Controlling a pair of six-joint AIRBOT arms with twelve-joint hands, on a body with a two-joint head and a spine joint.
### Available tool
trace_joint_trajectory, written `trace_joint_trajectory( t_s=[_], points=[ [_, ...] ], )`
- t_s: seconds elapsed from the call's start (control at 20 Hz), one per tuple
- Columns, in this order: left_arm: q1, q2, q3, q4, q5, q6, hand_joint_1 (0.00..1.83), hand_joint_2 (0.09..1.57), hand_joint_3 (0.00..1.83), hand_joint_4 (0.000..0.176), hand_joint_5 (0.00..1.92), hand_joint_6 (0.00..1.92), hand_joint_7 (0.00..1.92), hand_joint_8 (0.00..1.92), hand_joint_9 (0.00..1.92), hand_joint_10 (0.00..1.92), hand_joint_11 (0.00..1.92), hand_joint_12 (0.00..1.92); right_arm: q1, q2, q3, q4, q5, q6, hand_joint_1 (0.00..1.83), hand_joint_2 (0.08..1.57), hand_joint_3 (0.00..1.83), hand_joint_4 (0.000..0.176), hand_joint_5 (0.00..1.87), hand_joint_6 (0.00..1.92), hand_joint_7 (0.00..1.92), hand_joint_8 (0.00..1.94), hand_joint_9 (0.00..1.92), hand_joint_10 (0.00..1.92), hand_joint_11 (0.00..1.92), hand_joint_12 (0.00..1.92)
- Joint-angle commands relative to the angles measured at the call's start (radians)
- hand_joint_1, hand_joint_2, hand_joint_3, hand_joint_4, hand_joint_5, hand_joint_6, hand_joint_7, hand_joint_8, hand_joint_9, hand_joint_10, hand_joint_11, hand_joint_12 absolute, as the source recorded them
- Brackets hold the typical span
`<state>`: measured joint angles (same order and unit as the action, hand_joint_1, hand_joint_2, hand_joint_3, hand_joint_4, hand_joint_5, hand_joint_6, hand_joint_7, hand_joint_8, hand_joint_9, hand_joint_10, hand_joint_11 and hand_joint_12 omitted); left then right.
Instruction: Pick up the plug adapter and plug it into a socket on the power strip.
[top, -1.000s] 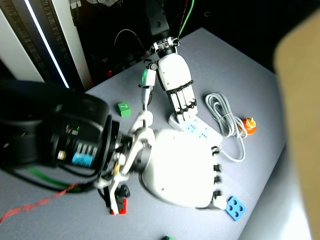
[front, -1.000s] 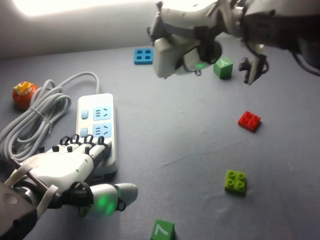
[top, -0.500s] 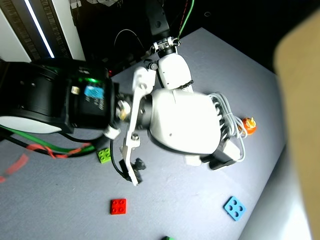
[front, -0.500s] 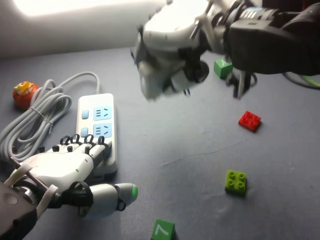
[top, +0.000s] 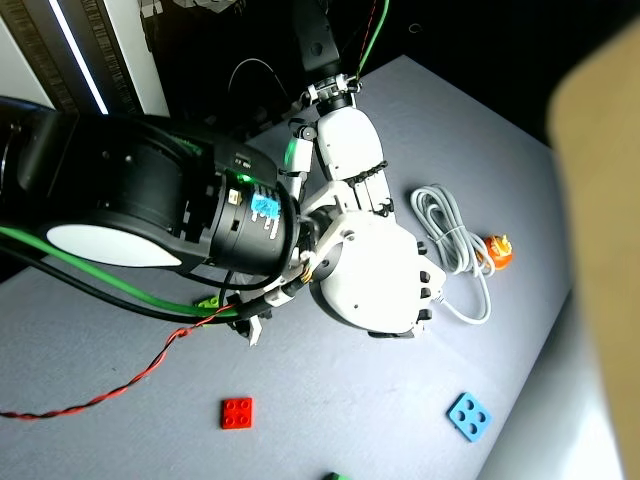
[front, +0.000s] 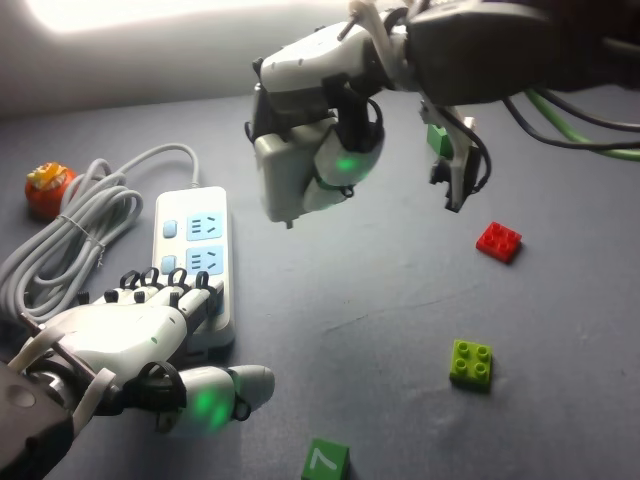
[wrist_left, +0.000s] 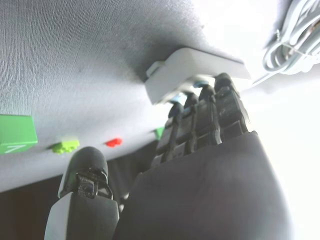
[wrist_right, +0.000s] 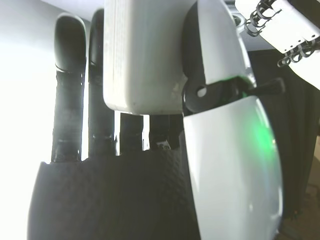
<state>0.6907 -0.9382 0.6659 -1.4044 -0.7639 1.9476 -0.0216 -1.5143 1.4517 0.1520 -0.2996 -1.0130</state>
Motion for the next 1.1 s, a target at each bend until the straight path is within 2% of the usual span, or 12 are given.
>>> trace_joint_trajectory(
  t_s=[0.0, 0.05, 0.15, 0.2, 0.25, 0.35, 0.45, 0.6, 0.8, 1.05],
  points=[
    [0.008, 0.000, 0.010, -0.019, 0.017, -0.003, 0.00, 1.20, 0.00, 0.000, 0.00, 0.00, 0.00, 0.00, 0.00, 0.00, 0.00, 0.00, 0.034, -0.004, 0.007, -0.091, 0.074, 0.109, 1.37, 1.11, 0.00, 0.000, 0.93, 1.06, 1.03, 0.84, 0.92, 1.16, 0.65, 1.33],
    [0.007, 0.000, 0.010, -0.019, 0.018, -0.003, 0.00, 1.20, 0.00, 0.000, 0.00, 0.00, 0.00, 0.00, 0.00, 0.00, 0.00, 0.00, 0.040, -0.013, 0.014, -0.204, 0.047, 0.205, 1.37, 1.11, 0.00, 0.000, 0.92, 1.09, 1.01, 0.86, 0.91, 1.17, 0.63, 1.33],
    [0.005, 0.000, 0.011, -0.019, 0.019, -0.006, 0.00, 1.20, 0.00, 0.000, 0.00, 0.00, 0.00, 0.00, 0.00, 0.00, 0.00, 0.00, 0.040, -0.017, 0.019, -0.228, 0.069, 0.248, 1.37, 1.11, 0.00, 0.000, 0.91, 1.09, 1.03, 0.84, 0.93, 1.15, 0.64, 1.32],
    [0.004, 0.000, 0.012, -0.019, 0.022, -0.007, 0.00, 1.21, 0.00, 0.000, 0.00, 0.00, 0.00, 0.00, 0.00, 0.00, 0.00, 0.00, 0.037, -0.020, 0.009, -0.496, 0.073, 0.488, 1.37, 1.11, 0.00, 0.000, 0.90, 1.08, 1.04, 0.83, 0.93, 1.16, 0.62, 1.31],
    [0.004, -0.001, 0.012, -0.019, 0.023, -0.007, 0.00, 1.21, 0.00, 0.000, 0.00, 0.00, 0.00, 0.00, 0.00, 0.00, 0.00, 0.00, 0.036, -0.023, 0.005, -0.620, 0.064, 0.583, 1.37, 1.11, 0.00, 0.000, 0.89, 1.09, 1.05, 0.82, 0.93, 1.17, 0.61, 1.30],
    [0.002, 0.000, 0.014, -0.019, 0.025, -0.007, 0.00, 1.20, 0.00, 0.000, 0.00, 0.00, 0.00, 0.00, 0.00, 0.00, 0.00, 0.00, 0.024, -0.042, -0.002, -1.027, -0.012, 0.946, 1.38, 1.10, 0.00, 0.000, 0.92, 1.05, 1.05, 0.81, 0.95, 1.13, 0.68, 1.26],
    [0.001, 0.000, 0.016, -0.019, 0.030, -0.007, 0.00, 1.20, 0.00, 0.000, 0.00, 0.00, 0.00, 0.00, 0.00, 0.00, 0.00, 0.00, 0.012, -0.063, -0.002, -1.187, -0.061, 1.108, 1.38, 1.11, 0.00, 0.000, 0.89, 1.10, 1.02, 0.86, 0.97, 1.11, 0.73, 1.21],
    [0.002, 0.000, 0.016, -0.019, 0.032, -0.007, 0.00, 1.20, 0.00, 0.000, 0.00, 0.00, 0.00, 0.00, 0.00, 0.00, 0.00, 0.00, 0.003, -0.099, -0.001, -1.272, -0.101, 1.185, 1.37, 1.12, 0.00, 0.000, 0.83, 1.15, 0.99, 0.92, 0.95, 1.14, 0.72, 1.22],
    [0.006, -0.002, 0.017, -0.019, 0.034, -0.007, 0.00, 1.20, 0.00, 0.000, 0.00, 0.00, 0.00, 0.00, 0.00, 0.00, 0.00, 0.00, -0.004, -0.157, 0.016, -1.273, -0.096, 1.235, 1.38, 1.11, 0.00, 0.000, 0.86, 1.10, 1.04, 0.85, 0.95, 1.13, 0.72, 1.23],
    [0.007, -0.005, 0.019, -0.019, 0.034, -0.007, 0.00, 1.19, 0.00, 0.000, 0.00, 0.00, 0.00, 0.00, 0.00, 0.00, 0.00, 0.00, -0.009, -0.237, 0.082, -1.406, -0.091, 1.335, 1.38, 1.11, 0.00, 0.000, 0.87, 1.08, 1.06, 0.82, 0.95, 1.14, 0.71, 1.22]
  ],
)
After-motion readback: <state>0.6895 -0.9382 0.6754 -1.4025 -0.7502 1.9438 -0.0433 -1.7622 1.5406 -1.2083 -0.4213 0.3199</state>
